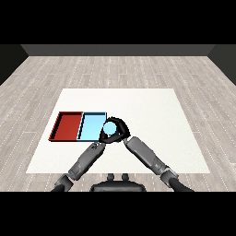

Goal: Pick the blue can and put it in the blue box

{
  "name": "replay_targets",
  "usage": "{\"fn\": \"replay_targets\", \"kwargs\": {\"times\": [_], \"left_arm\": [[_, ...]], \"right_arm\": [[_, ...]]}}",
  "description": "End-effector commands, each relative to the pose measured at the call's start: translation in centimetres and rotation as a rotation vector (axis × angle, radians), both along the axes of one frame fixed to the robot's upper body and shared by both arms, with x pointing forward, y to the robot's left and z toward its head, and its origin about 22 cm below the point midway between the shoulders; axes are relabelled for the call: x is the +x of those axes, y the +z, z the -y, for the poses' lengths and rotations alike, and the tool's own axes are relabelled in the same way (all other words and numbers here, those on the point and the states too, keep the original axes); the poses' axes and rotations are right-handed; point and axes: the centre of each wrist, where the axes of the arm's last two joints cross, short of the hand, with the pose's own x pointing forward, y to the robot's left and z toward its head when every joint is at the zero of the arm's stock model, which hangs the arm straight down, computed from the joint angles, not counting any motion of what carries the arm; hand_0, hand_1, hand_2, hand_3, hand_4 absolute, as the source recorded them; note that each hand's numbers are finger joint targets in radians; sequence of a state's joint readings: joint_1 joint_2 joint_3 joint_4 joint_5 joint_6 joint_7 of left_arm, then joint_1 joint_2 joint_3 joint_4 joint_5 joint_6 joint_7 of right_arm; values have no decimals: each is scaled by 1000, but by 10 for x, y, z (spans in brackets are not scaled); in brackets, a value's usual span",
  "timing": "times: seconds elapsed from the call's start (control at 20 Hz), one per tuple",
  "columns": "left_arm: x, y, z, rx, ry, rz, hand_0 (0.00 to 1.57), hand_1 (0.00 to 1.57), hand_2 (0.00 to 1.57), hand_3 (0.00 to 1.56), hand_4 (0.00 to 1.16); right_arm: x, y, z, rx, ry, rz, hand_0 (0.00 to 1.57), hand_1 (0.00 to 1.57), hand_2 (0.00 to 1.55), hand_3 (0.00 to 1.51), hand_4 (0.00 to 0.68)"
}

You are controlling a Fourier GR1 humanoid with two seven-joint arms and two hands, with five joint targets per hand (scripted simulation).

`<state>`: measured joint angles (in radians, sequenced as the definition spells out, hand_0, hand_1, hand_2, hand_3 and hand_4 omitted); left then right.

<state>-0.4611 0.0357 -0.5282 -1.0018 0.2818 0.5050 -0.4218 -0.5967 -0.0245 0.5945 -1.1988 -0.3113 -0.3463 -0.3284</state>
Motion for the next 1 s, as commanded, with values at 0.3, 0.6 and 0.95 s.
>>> {"fn": "replay_targets", "kwargs": {"times": [0.3,0.6,0.95], "left_arm": [[3,-4,6,-78,-13,-72,1571,1571,1516,1448,1097],[13,5,11,-80,-6,-67,1571,1571,1516,1448,1097],[4,-8,-1,-37,7,-49,1571,1571,1571,1498,1137]], "right_arm": [[-11,2,3,92,27,-113,535,535,551,0,0],[-9,10,15,80,24,-96,0,0,0,0,0],[-2,-8,34,101,-24,-91,0,0,0,0,0]]}}
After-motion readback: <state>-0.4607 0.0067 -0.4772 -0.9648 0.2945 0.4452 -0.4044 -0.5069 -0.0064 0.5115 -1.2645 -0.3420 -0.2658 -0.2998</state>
